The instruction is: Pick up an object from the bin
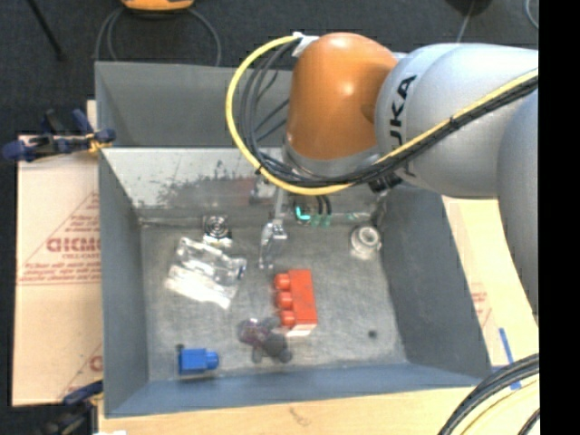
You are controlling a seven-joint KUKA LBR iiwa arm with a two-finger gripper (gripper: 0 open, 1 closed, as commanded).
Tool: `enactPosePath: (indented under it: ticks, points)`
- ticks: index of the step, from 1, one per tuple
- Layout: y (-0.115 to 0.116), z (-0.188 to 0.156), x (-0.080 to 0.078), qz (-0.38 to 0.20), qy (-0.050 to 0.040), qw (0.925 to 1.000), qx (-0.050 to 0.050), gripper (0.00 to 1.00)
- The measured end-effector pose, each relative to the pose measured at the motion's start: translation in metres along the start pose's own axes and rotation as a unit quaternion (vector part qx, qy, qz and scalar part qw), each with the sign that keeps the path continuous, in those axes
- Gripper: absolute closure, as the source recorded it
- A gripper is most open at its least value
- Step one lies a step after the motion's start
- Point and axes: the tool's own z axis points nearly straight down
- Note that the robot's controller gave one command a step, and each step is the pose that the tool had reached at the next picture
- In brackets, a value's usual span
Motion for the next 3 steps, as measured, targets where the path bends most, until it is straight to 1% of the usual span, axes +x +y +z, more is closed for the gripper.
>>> enactPosePath:
  ticks: [1, 2, 3]
  points:
    - [0.013, 0.133, 0.016, 0.036, 0.0004, 0.9994, 0.0, 0.0]
    - [0.013, 0.129, 0.014, 0.037, -0.0027, 0.9993, -0.001, 1.0]
    - [0.007, 0.013, 0.035, -0.135, -0.0045, 0.9909, 0.001, 1.0]
